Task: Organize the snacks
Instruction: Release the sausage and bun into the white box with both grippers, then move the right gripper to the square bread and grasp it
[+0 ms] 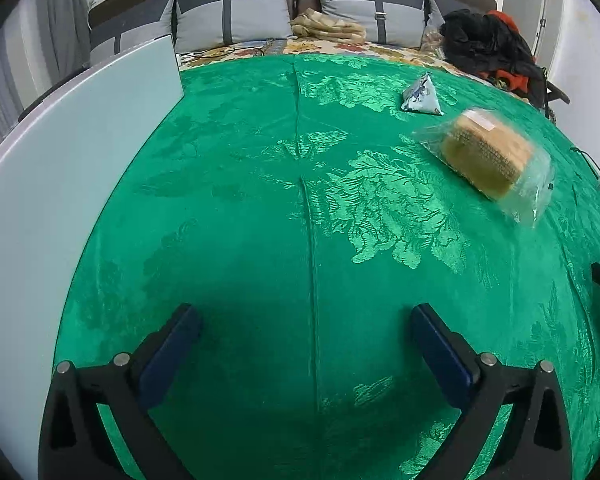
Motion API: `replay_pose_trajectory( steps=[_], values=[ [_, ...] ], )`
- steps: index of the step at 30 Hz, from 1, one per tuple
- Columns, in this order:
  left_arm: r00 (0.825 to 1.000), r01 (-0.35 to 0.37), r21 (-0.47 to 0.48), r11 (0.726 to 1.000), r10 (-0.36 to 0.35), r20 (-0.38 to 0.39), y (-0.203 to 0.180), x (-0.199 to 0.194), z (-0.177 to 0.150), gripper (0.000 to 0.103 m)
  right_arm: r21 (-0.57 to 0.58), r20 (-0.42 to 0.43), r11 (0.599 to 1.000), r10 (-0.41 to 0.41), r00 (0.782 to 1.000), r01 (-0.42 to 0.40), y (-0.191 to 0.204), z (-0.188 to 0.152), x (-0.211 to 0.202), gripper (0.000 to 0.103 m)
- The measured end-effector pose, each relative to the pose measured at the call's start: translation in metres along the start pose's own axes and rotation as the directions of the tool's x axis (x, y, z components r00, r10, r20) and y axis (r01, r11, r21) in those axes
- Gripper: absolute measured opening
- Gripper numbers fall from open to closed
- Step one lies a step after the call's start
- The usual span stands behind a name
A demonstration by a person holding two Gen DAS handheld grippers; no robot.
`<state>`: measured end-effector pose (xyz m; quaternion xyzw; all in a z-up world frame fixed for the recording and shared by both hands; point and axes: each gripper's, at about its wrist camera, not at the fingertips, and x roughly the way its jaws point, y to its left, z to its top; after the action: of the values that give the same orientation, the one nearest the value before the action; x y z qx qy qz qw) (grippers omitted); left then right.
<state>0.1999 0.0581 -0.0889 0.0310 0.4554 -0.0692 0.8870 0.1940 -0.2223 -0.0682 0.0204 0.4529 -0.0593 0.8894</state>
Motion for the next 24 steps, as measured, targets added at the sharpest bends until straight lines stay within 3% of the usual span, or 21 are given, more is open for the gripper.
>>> replay_pose_trajectory(
  steps=[24],
  values=[
    [1.000,0.000,0.000,1.000,0.000,-0.001,-0.0010,0.0011,0.0011,0.103,0.002,-0.001,1.000,0.001,1.000,-0.001,-0.0003,0.0005,0.0005,0.089]
  ],
)
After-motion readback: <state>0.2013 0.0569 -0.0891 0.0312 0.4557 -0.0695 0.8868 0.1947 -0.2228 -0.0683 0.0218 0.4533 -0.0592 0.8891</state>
